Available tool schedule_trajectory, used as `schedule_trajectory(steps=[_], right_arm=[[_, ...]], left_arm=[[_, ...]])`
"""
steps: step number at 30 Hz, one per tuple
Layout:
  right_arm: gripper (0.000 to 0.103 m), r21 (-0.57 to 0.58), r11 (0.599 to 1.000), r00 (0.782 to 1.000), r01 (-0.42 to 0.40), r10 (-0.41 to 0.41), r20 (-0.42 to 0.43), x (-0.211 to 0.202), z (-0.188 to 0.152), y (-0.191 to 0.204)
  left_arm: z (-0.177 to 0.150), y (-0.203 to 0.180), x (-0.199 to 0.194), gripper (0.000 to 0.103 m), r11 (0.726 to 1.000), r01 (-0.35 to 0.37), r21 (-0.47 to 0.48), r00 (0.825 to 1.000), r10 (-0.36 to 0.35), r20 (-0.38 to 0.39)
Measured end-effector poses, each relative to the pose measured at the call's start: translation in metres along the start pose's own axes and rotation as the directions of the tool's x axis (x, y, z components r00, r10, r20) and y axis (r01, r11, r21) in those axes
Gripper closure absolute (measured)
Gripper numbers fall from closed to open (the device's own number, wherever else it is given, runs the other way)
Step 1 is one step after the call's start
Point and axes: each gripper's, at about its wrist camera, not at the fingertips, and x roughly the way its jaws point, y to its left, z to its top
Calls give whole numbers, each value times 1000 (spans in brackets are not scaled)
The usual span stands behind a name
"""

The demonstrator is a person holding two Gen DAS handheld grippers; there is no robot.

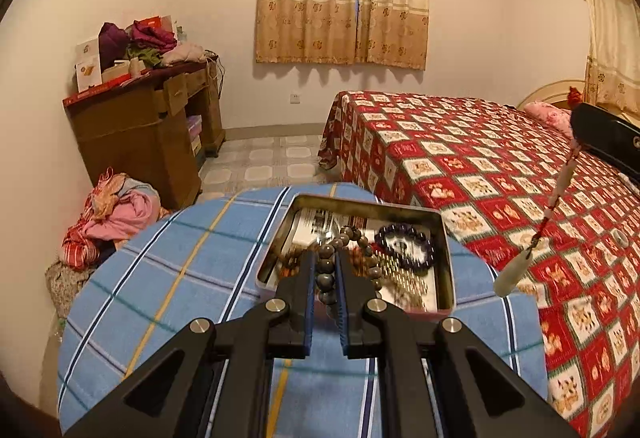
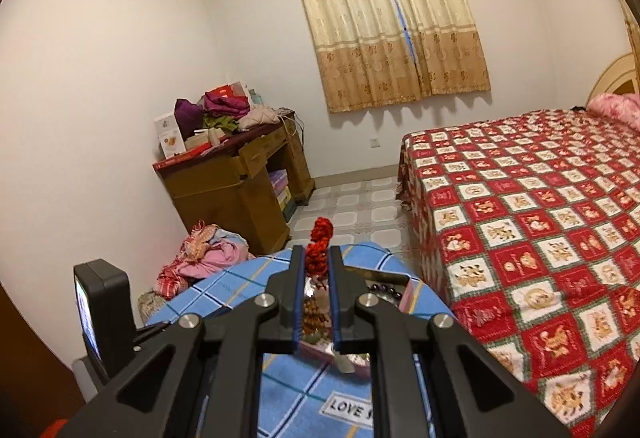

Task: Organize jewelry
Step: 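Carry the grey bracelet and jade pendant over the pink tin with both grippers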

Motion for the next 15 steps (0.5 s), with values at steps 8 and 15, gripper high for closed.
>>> schedule_trajectory(steps=[8, 15], right_arm=[[90, 42, 999, 999, -9, 11, -46, 48, 4, -9], [90, 45, 998, 990, 40, -33, -139, 84, -24, -20]], left_arm=[[20, -7, 42, 94, 1000, -29, 4, 1000, 29, -7], [8, -15, 77, 94, 999, -40, 32, 997, 42, -65]])
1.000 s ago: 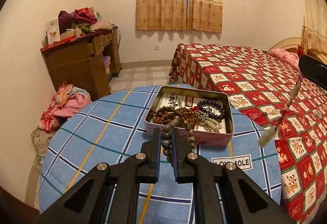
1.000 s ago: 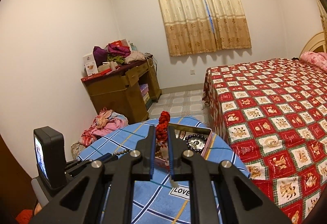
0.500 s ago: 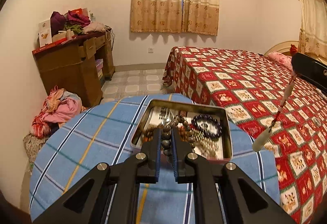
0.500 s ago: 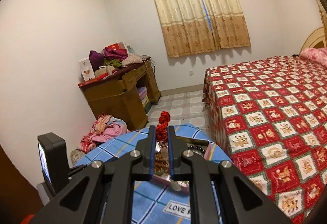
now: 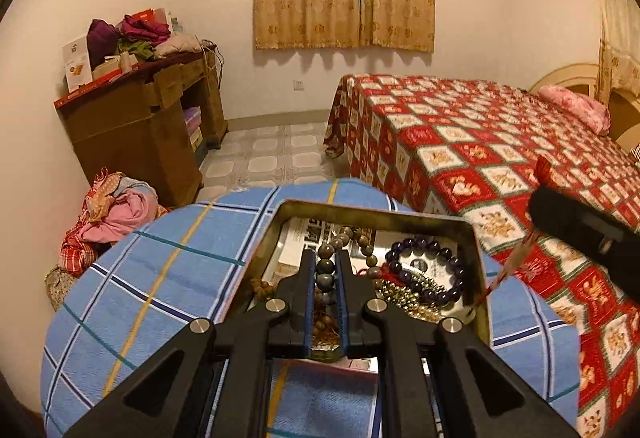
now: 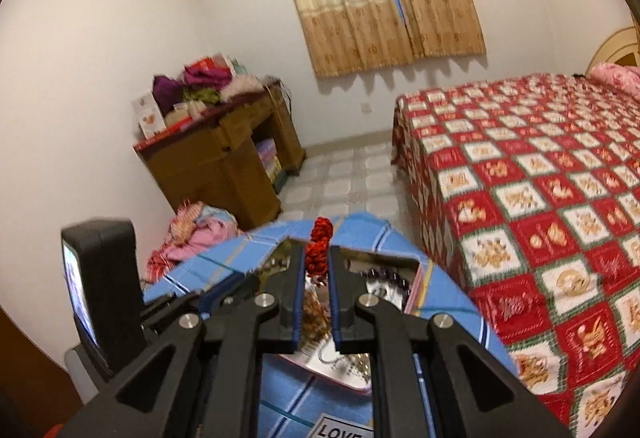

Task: Organize jewelry
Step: 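Carry the grey bracelet and jade pendant over the pink tin with both grippers, then lower both pieces into the pink tin and open both grippers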

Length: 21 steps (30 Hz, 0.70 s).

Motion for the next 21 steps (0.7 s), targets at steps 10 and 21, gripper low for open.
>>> schedule_trajectory(steps=[10, 21], right_arm=[[90, 22, 999, 994, 49, -47, -102, 35, -23, -20], [90, 15, 996, 983, 82, -79, -165, 61, -38, -24]], left_arm=[[-9, -1, 38, 94, 999, -42, 24, 997, 44, -66], [-15, -1, 63, 94, 993, -96, 70, 992, 101, -73]])
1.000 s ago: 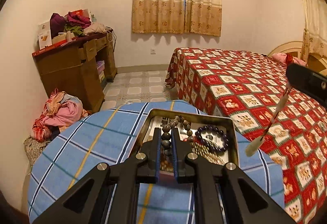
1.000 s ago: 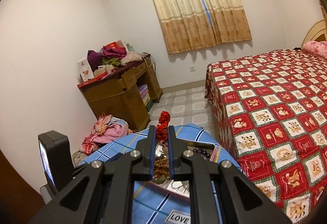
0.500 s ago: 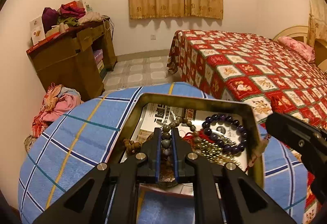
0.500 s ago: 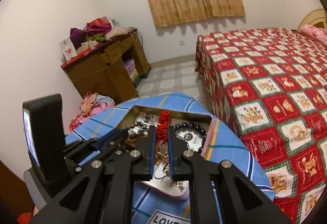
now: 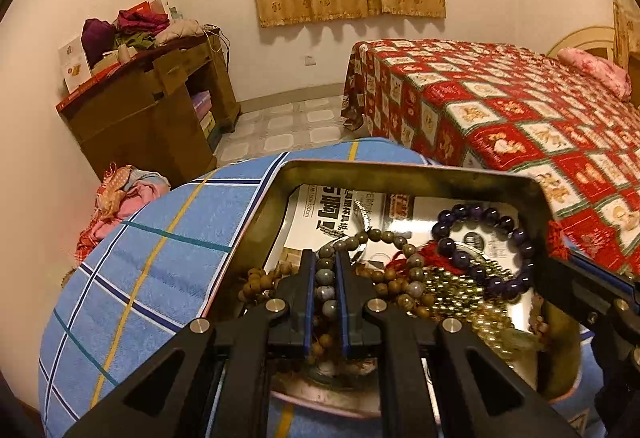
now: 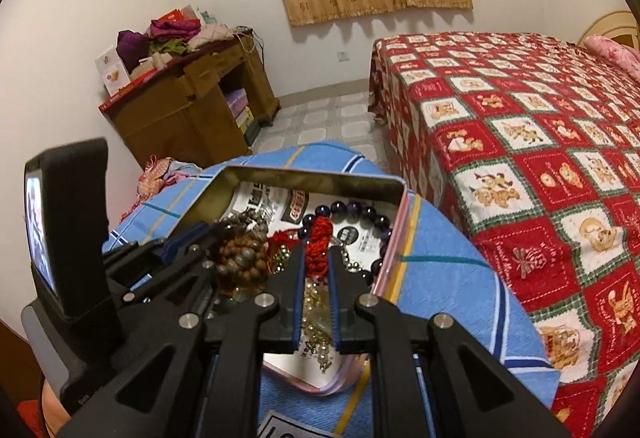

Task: Organize jewelry
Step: 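Lower both pieces into the pink tin and open both grippers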

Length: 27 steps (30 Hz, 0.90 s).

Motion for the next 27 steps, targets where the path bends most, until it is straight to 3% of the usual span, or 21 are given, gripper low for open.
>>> schedule_trajectory(steps=[11, 15, 17, 18, 19, 20, 21, 22, 24, 27], right_arm=[[89, 9, 1000, 1000, 14, -14, -13, 17, -9, -3], [73, 27, 998, 999, -49, 49, 0, 14, -9, -4], [64, 34, 997, 998, -66, 66, 4, 11, -9, -3], [51, 35, 996, 997, -77, 77, 20, 6, -8, -2], [34, 39, 997, 997, -62, 61, 39, 0, -8, -1], [27, 39, 997, 996, -61, 58, 67, -6, -7, 0], [18, 44, 998, 995, -39, 35, 97, -15, -6, 1], [17, 51, 998, 993, -29, 23, 117, -21, -5, 0], [17, 69, 997, 991, -32, 23, 129, -29, -3, -2], [17, 99, 995, 991, 24, -37, 129, -36, -4, -4]], left_arm=[[6, 0, 20, 94, 999, -45, 27, 999, 45, -6], [9, 3, 21, 92, 999, -30, 18, 999, 31, -32], [12, 5, 21, 85, 1000, -1, 9, 998, 1, -61], [12, 6, 19, 78, 1000, 8, 1, 998, -8, -70], [13, 7, 16, 64, 1000, 14, -7, 997, -14, -77], [13, 7, 13, 52, 1000, 9, -11, 997, -10, -76], [14, 8, 6, 31, 1000, -1, -19, 998, 0, -62], [13, 8, 1, 22, 1000, -8, -25, 999, 7, -42], [12, 9, -11, 21, 999, -15, -35, 1000, 14, -6], [12, 10, -20, 21, 999, -16, -37, 999, 15, -32]])
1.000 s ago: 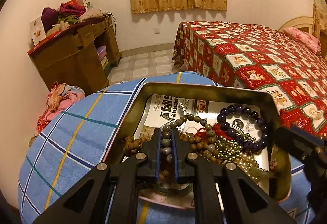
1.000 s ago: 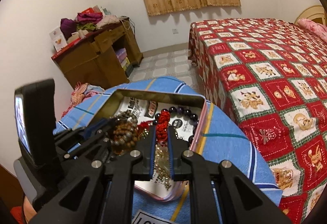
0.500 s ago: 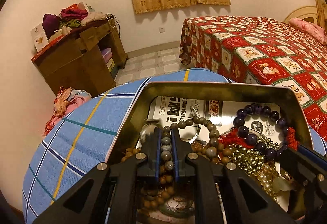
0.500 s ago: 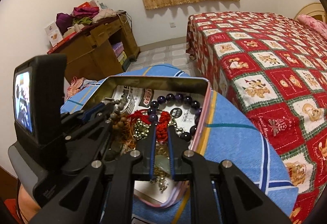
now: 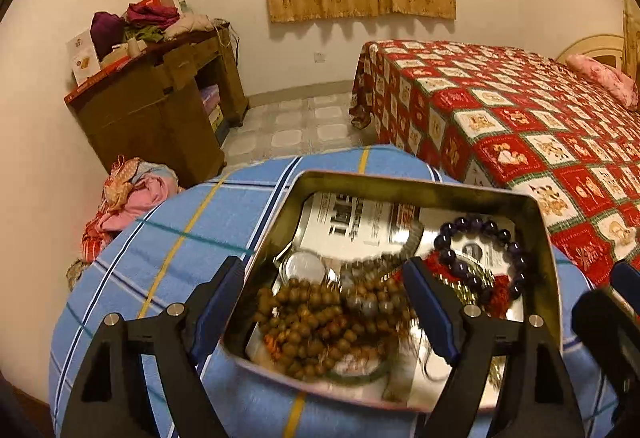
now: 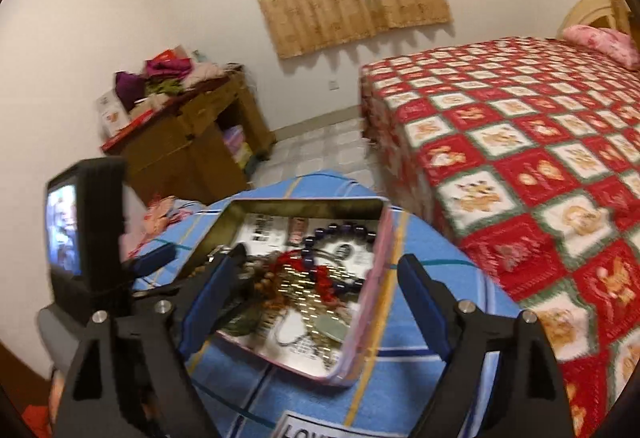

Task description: Organize jewelry

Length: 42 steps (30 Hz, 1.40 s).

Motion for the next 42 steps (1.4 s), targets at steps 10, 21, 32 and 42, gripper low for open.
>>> schedule_trajectory(steps=[10, 21, 32, 42], right_arm=[[8, 27, 991, 990, 132, -131, -47, -23, -21, 0], [4, 13, 989, 988, 147, -146, -43, -75, -50, 14], [2, -59, 984, 983, 169, -164, 80, -133, -62, 42], [0, -108, 978, 949, 178, -142, 283, -194, -46, 67]], left_arm=[[-45, 10, -47, 21, 998, -56, 1, 998, 56, -24], [-99, 32, -113, 21, 995, -71, -66, 997, 71, -6], [-120, 47, -183, 21, 988, -74, -138, 991, 89, 104], [-108, 52, -244, 21, 982, -77, -171, 954, 122, 272]])
